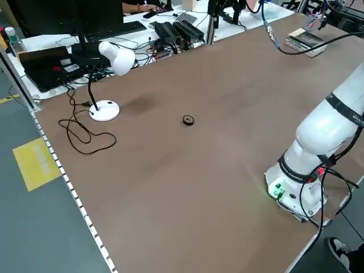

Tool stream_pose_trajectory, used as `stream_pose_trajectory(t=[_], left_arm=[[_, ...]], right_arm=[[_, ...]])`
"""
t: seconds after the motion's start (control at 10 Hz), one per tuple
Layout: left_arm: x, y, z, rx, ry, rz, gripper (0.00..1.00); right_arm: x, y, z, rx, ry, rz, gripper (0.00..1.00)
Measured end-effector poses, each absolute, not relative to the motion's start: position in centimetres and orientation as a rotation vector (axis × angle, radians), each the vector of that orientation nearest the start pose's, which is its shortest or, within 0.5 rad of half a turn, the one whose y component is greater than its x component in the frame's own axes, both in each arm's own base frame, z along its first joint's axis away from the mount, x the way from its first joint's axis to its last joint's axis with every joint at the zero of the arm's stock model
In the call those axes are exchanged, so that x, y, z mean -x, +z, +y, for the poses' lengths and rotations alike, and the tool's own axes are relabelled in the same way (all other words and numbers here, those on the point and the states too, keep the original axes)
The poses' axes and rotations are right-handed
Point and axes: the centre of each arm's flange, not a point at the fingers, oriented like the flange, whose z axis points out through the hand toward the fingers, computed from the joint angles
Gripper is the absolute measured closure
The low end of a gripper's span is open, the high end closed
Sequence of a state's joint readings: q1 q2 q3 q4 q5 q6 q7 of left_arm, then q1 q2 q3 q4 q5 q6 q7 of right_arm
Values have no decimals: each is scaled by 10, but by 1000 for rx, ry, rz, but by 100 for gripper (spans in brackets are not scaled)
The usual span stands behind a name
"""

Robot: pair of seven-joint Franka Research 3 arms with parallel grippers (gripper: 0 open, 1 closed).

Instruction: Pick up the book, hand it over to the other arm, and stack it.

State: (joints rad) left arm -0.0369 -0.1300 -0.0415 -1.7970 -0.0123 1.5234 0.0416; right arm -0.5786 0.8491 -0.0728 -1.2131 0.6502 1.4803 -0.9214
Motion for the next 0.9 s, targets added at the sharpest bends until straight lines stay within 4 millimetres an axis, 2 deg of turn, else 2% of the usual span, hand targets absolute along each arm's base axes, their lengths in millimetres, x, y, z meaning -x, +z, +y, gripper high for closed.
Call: stream_pose_trajectory(t=[0.2,0.5,0.9], left_arm=[[-501,584,-42,3132,226,187,1],[-501,584,-43,3132,225,188,1],[-501,584,-44,3132,224,192,1]], right_arm=[[-611,281,-349,2413,16,-260,0],[-643,316,-317,2596,40,-378,0],[-669,366,-267,2783,75,-319,0]])
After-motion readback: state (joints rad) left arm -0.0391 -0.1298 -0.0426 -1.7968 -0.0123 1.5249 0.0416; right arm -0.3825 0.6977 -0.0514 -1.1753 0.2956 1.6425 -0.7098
